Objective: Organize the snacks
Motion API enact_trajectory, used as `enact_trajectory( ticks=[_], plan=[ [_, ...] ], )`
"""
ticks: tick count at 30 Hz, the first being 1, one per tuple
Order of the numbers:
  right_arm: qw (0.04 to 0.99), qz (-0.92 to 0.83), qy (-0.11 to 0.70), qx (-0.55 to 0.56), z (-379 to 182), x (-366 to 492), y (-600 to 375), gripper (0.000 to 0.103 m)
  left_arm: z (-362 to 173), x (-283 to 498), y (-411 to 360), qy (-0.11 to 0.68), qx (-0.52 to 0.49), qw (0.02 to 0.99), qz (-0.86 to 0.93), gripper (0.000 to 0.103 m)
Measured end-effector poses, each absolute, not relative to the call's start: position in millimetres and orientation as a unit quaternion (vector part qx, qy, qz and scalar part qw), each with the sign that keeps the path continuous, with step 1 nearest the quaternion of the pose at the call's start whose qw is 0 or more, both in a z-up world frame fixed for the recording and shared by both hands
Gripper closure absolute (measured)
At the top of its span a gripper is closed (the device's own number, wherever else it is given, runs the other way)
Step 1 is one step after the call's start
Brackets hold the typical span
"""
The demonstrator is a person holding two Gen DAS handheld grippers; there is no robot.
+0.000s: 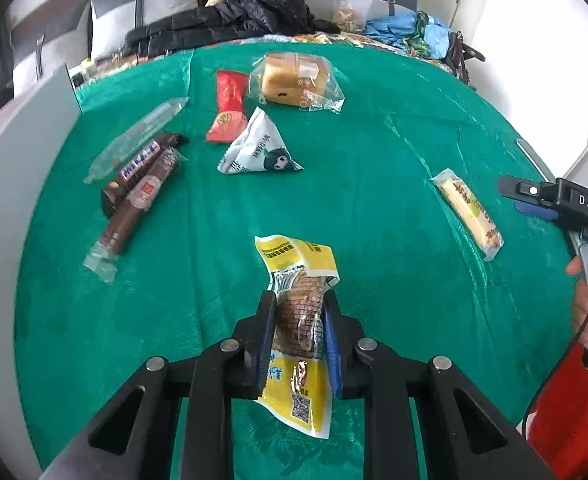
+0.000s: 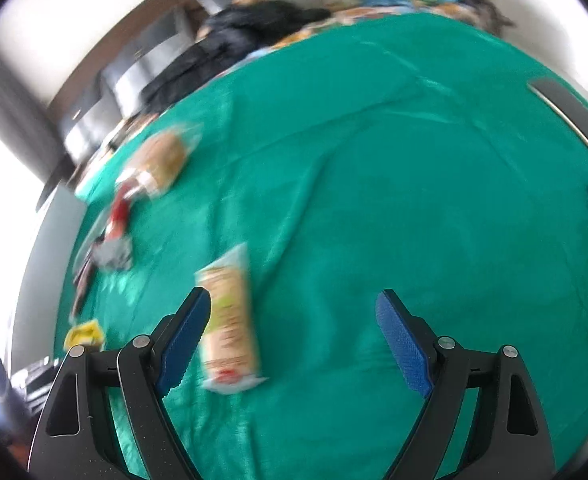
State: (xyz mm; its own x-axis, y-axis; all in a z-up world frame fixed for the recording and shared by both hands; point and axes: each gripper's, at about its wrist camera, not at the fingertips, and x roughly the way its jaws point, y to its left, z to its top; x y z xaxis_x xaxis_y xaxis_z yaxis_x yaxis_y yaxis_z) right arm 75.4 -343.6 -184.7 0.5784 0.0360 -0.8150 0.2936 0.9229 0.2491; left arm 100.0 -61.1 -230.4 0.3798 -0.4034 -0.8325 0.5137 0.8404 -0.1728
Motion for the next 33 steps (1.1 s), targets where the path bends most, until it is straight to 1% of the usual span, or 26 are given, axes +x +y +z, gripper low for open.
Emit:
enact_trajectory(
  ticks=[3,4,7,8,9,10,11,14,17,21,24,29,33],
  plan=[
    [0.873,-0.047,0.472,0.116,-187.4,84.2,-304.6,0.017,-227.6,93.8,-59.9,0.473,0.073,0.832,-0.281,0.085],
    [0.87,-0.044,0.481,0.098,-190.9,87.2,-295.6,0.017,-228.0,93.7,-60.3,0.469,0.073,0.833,-0.283,0.088],
    [0.851,-0.047,0.521,0.05,-207.9,96.1,-276.1,0.019,-221.0,97.3,-55.0,0.461,0.049,0.839,-0.285,0.092],
    [0.846,-0.05,0.53,0.04,-212.8,95.3,-272.9,0.025,-218.2,98.2,-51.1,0.459,0.038,0.841,-0.284,0.093],
    [0.845,-0.061,0.53,0.023,-212.3,92.7,-271.8,0.055,-216.3,99.6,-47.6,0.459,0.026,0.841,-0.285,0.093],
    [0.847,-0.067,0.528,0.009,-210.8,91.4,-270.0,0.07,-213.9,101.7,-41.1,0.461,0.005,0.84,-0.287,0.093],
    [0.846,-0.062,0.53,0.017,-208.7,89.9,-272.7,0.072,-211.6,103.0,-35.3,0.461,-0.013,0.839,-0.288,0.093],
    [0.848,-0.048,0.524,0.071,-199.8,84.2,-285.9,0.072,-200.7,105.5,-15.2,0.458,-0.068,0.838,-0.288,0.093],
    [0.851,-0.004,0.503,0.154,-182.0,76.6,-296.9,0.072,-178.4,105.0,15.8,0.44,-0.128,0.841,-0.286,0.093],
    [0.851,0.04,0.493,0.174,-155.6,80.0,-274.9,0.072,-145.3,109.6,76.4,0.413,-0.194,0.849,-0.265,0.093],
    [0.855,0.102,0.481,0.168,-123.5,97.5,-220.8,0.072,-126.9,121.1,137.2,0.399,-0.217,0.863,-0.221,0.093],
    [0.849,0.23,0.457,0.134,-68.4,143.6,-84.1,0.072,-118.4,147.8,238.7,0.401,-0.193,0.889,-0.109,0.093],
    [0.846,0.287,0.44,0.089,-43.3,178.3,21.4,0.072,-121.8,163.1,286.0,0.412,-0.151,0.898,-0.043,0.091]
  ],
)
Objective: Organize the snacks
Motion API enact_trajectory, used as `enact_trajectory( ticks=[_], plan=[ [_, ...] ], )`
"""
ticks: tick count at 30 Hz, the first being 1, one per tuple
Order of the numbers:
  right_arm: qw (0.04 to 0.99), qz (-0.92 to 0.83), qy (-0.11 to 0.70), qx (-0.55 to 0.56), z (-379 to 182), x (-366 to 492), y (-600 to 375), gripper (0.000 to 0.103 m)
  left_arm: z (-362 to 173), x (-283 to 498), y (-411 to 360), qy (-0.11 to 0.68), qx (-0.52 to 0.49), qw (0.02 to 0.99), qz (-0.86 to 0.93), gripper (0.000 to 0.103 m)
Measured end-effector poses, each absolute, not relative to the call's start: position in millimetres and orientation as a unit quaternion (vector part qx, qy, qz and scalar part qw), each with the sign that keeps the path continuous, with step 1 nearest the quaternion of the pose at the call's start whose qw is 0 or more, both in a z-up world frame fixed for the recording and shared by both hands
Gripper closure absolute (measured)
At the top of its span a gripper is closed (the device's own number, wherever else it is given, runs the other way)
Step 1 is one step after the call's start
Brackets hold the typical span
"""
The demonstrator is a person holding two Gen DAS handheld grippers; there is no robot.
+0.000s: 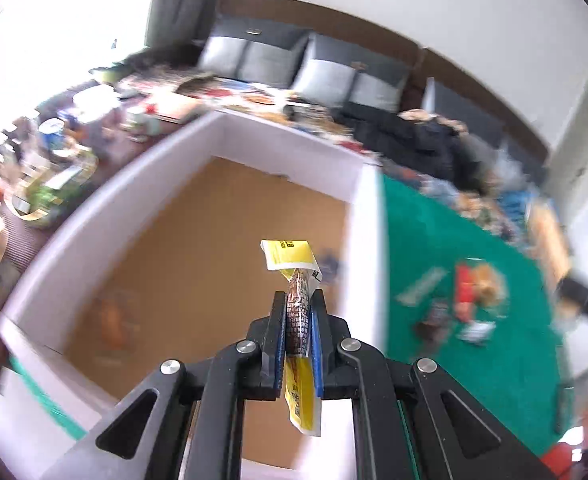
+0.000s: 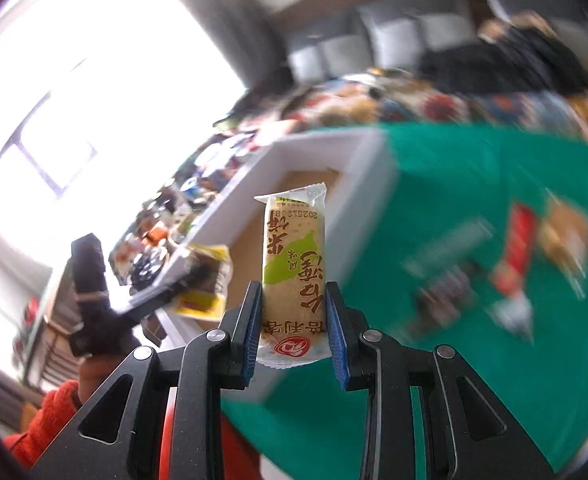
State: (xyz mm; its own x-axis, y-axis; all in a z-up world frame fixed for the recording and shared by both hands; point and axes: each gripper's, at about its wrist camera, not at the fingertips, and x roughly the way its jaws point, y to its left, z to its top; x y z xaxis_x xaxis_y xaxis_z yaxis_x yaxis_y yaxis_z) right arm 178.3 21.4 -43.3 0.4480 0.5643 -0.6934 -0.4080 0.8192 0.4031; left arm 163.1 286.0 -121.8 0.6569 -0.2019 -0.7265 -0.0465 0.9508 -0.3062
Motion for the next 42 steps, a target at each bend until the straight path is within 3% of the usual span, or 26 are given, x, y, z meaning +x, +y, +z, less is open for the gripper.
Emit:
enact_trajectory(
  ticks=[1,3,5,6,11,18,22,28,37,39,42],
  plan=[
    [0.841,0.302,0.441,0.086,-41.9,189.5,49.1,0.071,-123.9,167.3,294.5,0.419,-0.134,0.898,-0.026,0.087],
    [0.821,0.331,0.457,0.091,-45.0,204.8,85.3,0.065,-130.3,164.9,305.0,0.425,-0.113,0.898,0.003,0.066],
    [0.819,0.334,0.458,0.091,-45.2,213.7,106.1,0.051,-133.4,159.1,309.9,0.42,-0.09,0.902,0.029,0.017],
    [0.826,0.328,0.449,0.09,-42.9,213.8,107.5,0.047,-134.4,159.2,311.6,0.413,-0.084,0.906,0.036,0.013],
    [0.863,0.275,0.421,0.052,-58.4,189.1,48.1,0.032,-135.0,128.7,288.9,0.397,-0.103,0.912,-0.005,0.011],
    [0.877,0.077,0.47,-0.053,-182.9,131.3,-126.3,0.032,-142.9,90.2,156.9,0.402,-0.097,0.896,-0.161,0.004],
    [0.872,-0.028,0.485,-0.055,-222.0,86.6,-224.5,0.032,-192.6,92.1,56.9,0.461,-0.084,0.859,-0.205,0.003],
    [0.879,-0.102,0.467,0.002,-220.2,81.2,-289.9,0.031,-245.5,110.0,-24.5,0.492,-0.023,0.851,-0.182,0.003],
    [0.882,-0.099,0.46,-0.023,-222.4,121.3,-289.3,0.027,-264.7,141.4,-50.5,0.485,0.033,0.863,-0.139,0.003],
    [0.886,-0.104,0.452,-0.015,-221.8,118.6,-289.9,0.018,-266.3,140.6,-49.0,0.474,0.029,0.869,-0.137,0.003],
    [0.885,-0.106,0.453,0.0,-220.3,116.4,-295.3,0.016,-268.1,143.0,-48.6,0.468,0.027,0.873,-0.134,0.002]
  ],
)
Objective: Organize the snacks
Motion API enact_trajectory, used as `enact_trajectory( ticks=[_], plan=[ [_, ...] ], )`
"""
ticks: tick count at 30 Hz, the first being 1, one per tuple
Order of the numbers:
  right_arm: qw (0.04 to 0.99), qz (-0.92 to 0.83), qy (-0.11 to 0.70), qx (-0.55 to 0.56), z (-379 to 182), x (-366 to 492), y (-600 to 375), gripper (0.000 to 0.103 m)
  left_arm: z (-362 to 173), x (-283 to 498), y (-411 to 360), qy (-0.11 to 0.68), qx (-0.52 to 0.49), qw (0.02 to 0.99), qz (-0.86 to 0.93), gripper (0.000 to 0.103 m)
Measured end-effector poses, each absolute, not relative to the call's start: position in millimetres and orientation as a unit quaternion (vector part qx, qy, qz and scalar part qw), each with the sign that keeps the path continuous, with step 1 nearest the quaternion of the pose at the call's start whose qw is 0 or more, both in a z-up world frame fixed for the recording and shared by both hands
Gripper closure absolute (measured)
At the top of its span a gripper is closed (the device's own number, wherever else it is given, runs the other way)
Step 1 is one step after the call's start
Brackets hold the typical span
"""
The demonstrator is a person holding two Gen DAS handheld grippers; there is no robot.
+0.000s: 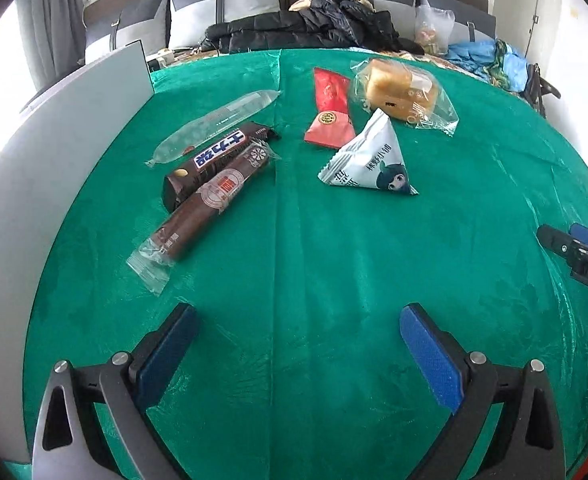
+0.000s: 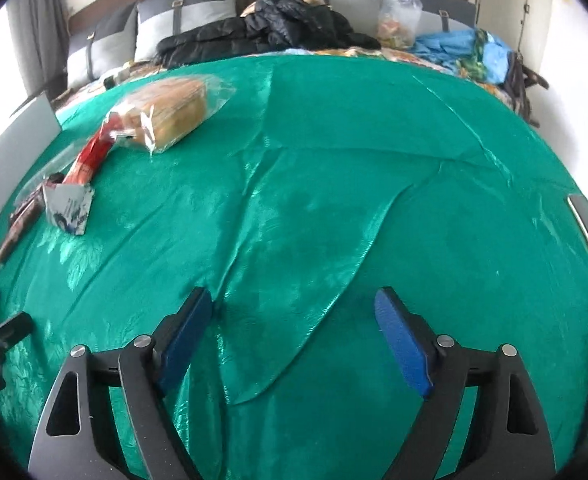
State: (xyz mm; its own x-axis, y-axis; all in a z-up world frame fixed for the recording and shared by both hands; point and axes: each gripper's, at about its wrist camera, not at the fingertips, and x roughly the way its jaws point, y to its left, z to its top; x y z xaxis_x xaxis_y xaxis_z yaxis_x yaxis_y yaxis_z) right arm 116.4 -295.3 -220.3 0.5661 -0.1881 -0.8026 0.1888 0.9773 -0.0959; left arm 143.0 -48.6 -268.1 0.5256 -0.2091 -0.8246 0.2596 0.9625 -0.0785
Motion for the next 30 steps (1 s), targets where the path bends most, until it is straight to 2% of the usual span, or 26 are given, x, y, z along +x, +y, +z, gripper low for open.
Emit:
enact_trajectory(
  ticks=[11,30],
  plan=[
    [0.882,-0.12,0.456,-0.003,-218.9,121.0,-296.0,0.011,-269.5,145.4,-46.9,0.465,0.021,0.876,-0.126,0.0],
    [0.882,-0.121,0.456,-0.003,-220.2,123.1,-296.2,0.01,-269.6,145.2,-47.3,0.465,0.021,0.876,-0.125,0.0]
  ],
)
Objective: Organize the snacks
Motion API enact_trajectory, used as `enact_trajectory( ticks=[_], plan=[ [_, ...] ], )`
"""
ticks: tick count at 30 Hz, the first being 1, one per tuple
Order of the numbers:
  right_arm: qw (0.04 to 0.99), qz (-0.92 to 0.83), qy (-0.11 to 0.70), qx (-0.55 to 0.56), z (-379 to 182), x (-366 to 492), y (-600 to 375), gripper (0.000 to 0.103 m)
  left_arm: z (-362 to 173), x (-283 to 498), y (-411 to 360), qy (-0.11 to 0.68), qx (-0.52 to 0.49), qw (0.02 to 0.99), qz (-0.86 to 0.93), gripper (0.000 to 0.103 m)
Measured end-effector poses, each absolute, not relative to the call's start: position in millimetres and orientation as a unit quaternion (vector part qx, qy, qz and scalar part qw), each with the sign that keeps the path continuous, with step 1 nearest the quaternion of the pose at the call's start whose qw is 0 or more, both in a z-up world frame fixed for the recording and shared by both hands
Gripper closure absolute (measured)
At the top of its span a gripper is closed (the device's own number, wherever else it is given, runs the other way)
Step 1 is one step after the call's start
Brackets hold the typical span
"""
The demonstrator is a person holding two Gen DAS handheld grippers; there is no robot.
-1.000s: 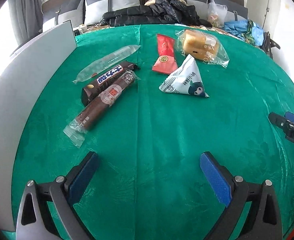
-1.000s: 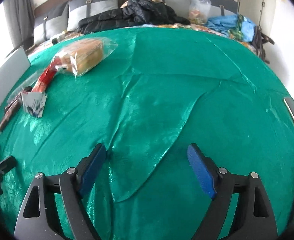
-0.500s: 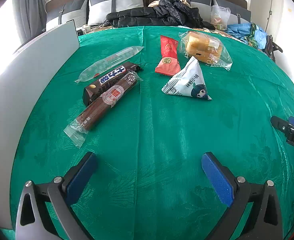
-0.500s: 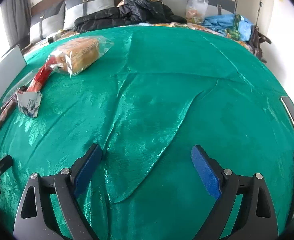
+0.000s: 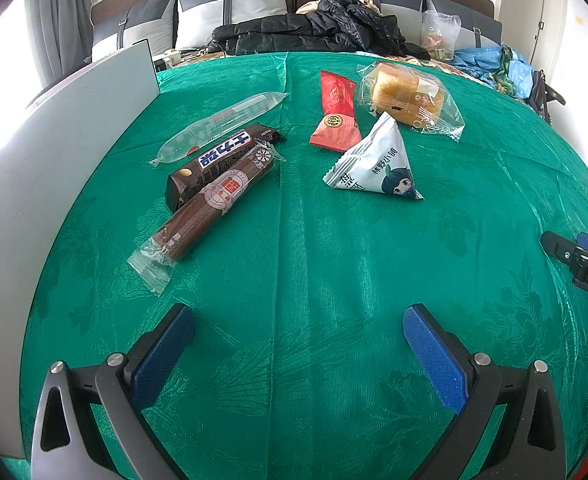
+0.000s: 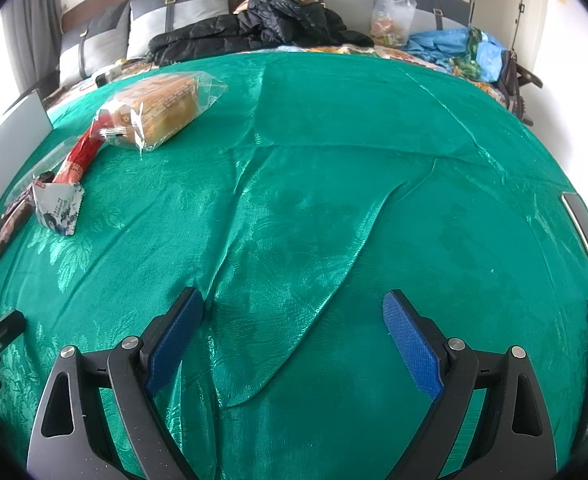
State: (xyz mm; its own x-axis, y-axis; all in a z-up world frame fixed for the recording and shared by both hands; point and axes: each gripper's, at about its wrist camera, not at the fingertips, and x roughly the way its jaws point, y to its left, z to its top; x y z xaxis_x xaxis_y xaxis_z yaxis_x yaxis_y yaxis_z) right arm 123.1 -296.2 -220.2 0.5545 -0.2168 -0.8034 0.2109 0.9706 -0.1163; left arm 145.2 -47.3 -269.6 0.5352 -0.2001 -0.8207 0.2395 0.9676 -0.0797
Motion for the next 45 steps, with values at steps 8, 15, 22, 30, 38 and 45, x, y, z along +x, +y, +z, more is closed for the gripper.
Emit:
enact_trajectory(
  ticks=[8,15,22,30,38,45],
  plan=[
    [0.882,-0.121,0.456,-0.003,-220.4,123.2,-296.2,0.01,-269.7,144.7,-47.6,0.465,0.021,0.876,-0.125,0.0],
    [0.882,-0.122,0.456,-0.003,-220.6,123.5,-296.3,0.01,-269.9,144.7,-47.4,0.465,0.021,0.876,-0.126,0.0],
    [0.882,-0.122,0.456,-0.003,-220.8,123.7,-296.3,0.01,-268.5,144.0,-46.8,0.477,0.033,0.867,-0.141,0.0],
    [0.882,-0.122,0.456,-0.003,-220.9,124.1,-296.4,0.01,-232.0,173.8,21.3,0.483,-0.015,0.858,-0.174,0.001],
    [0.882,-0.122,0.456,-0.003,-220.8,124.7,-296.5,0.01,-256.3,232.0,-2.7,0.518,0.055,0.832,-0.191,0.039],
    [0.882,-0.122,0.456,-0.003,-221.1,124.5,-296.7,0.01,-257.6,213.0,1.3,0.514,0.022,0.839,-0.174,0.081]
  ],
)
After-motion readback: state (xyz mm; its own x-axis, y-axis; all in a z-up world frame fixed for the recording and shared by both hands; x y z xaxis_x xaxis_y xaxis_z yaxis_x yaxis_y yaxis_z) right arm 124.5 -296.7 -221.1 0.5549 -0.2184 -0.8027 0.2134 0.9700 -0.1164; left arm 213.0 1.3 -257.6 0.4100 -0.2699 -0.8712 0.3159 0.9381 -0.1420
